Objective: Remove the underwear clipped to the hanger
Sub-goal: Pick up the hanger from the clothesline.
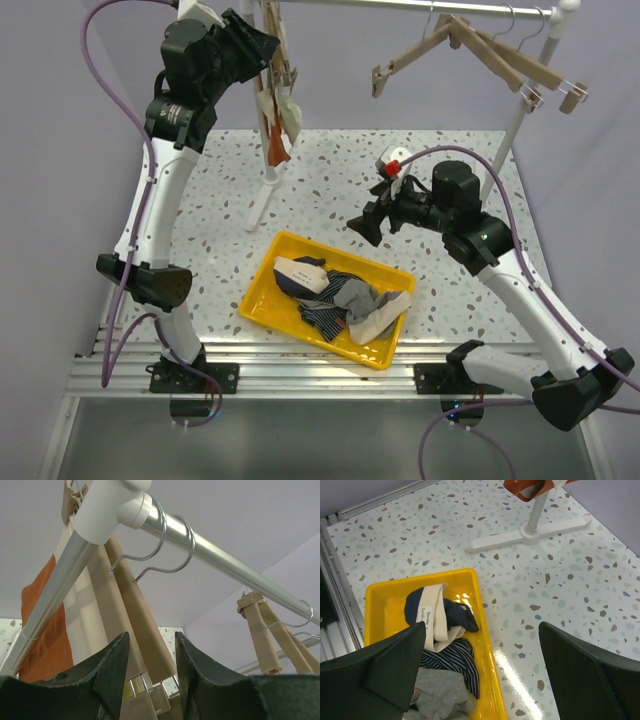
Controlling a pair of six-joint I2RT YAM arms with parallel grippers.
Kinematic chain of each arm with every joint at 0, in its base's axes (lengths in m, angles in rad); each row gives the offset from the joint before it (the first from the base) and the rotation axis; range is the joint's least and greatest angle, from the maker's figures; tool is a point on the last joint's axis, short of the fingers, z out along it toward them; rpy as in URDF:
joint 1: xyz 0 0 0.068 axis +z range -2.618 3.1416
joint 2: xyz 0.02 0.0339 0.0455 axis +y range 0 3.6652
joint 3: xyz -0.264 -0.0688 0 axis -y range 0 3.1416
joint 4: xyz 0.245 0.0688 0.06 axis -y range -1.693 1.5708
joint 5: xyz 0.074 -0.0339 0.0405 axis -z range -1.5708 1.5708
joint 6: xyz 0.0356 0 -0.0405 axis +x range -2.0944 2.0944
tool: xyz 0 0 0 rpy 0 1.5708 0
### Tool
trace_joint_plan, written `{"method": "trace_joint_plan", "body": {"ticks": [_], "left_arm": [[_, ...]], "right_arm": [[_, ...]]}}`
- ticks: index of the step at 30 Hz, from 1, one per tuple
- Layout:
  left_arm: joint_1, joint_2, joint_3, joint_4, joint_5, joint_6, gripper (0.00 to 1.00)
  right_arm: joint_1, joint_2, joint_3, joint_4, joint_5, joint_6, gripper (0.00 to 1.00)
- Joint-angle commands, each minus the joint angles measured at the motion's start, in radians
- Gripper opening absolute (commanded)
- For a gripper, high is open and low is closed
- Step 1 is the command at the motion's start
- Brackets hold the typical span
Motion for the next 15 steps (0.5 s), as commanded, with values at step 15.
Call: {"method": "trace_joint_plan", "body": {"ticks": [15], "left_arm": [[-0.013,0.040,0.056,-0.099,-0.106,0.155,0.40]], "right_arm": [[-0.038,-0.042,-0.040,0.058,-0.028,0.062,0.98]]}}
